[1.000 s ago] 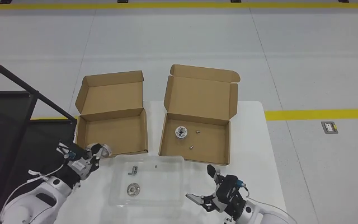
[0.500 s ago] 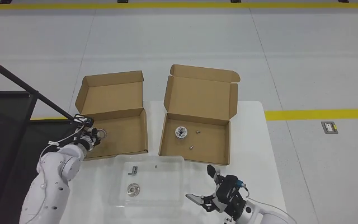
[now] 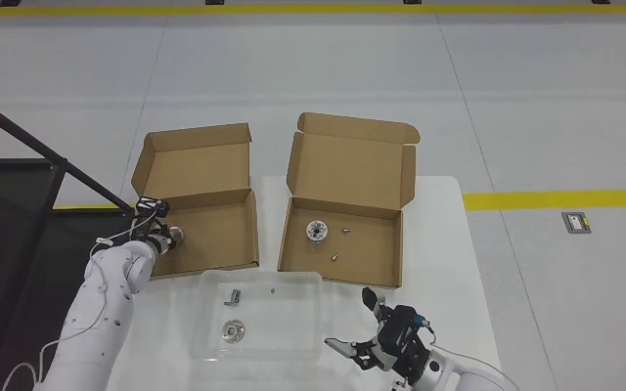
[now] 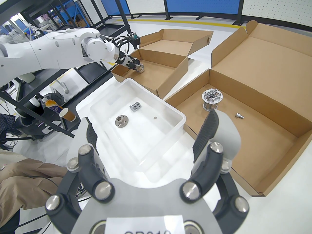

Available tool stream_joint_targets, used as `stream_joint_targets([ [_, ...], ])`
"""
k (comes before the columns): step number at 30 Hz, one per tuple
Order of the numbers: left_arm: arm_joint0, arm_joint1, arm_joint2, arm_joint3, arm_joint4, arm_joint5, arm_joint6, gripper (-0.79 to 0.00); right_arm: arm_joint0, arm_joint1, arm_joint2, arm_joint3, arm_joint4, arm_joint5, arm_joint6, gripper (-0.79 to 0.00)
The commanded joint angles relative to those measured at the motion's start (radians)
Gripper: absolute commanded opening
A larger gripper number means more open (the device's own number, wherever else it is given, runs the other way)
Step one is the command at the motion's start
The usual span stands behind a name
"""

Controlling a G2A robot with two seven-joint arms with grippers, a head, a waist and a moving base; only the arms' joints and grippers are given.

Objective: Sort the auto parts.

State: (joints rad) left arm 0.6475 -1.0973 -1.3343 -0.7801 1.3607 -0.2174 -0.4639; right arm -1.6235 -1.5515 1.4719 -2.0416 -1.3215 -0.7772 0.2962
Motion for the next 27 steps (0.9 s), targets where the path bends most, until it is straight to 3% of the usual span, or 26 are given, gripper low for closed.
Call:
stream_joint_targets([
  [1,-0.011,-0.001,0.003,0.019,-0.002,0.000,0.002,-0.674,0.000,0.000,0.000,0.000,0.000,0.000,0.000,0.000],
  [2,-0.015,-0.001,0.003,0.025,-0.002,0.001,0.005,-0.533,0.000,0.000,0.000,0.000,0.000,0.000,0.000,0.000],
  [3,-0.018,-0.001,0.003,0.029,-0.003,0.001,0.007,-0.462,0.000,0.000,0.000,0.000,0.000,0.000,0.000,0.000],
  [5,-0.019,-0.001,0.002,0.030,-0.006,-0.002,0.013,-0.394,0.000,0.000,0.000,0.000,0.000,0.000,0.000,0.000],
  [6,-0.019,-0.001,0.001,0.029,-0.007,-0.003,0.015,-0.296,0.000,0.000,0.000,0.000,0.000,0.000,0.000,0.000],
  [7,-0.018,0.000,0.000,0.026,-0.009,-0.005,0.015,-0.252,0.000,0.000,0.000,0.000,0.000,0.000,0.000,0.000],
  [9,-0.013,0.001,-0.002,0.016,-0.011,-0.009,0.015,-0.206,0.000,0.000,0.000,0.000,0.000,0.000,0.000,0.000],
  [14,0.014,0.006,-0.015,-0.038,-0.027,-0.020,0.026,-0.215,0.000,0.000,0.000,0.000,0.000,0.000,0.000,0.000],
  [18,0.067,0.020,-0.057,-0.140,-0.053,-0.048,0.033,-0.237,0.000,0.000,0.000,0.000,0.000,0.000,0.000,0.000],
  [22,0.167,0.040,-0.129,-0.316,-0.086,-0.082,0.034,-0.246,0.000,0.000,0.000,0.000,0.000,0.000,0.000,0.000],
  [27,0.356,0.067,-0.251,-0.604,-0.162,-0.185,0.009,-0.262,0.000,0.000,0.000,0.000,0.000,0.000,0.000,0.000],
])
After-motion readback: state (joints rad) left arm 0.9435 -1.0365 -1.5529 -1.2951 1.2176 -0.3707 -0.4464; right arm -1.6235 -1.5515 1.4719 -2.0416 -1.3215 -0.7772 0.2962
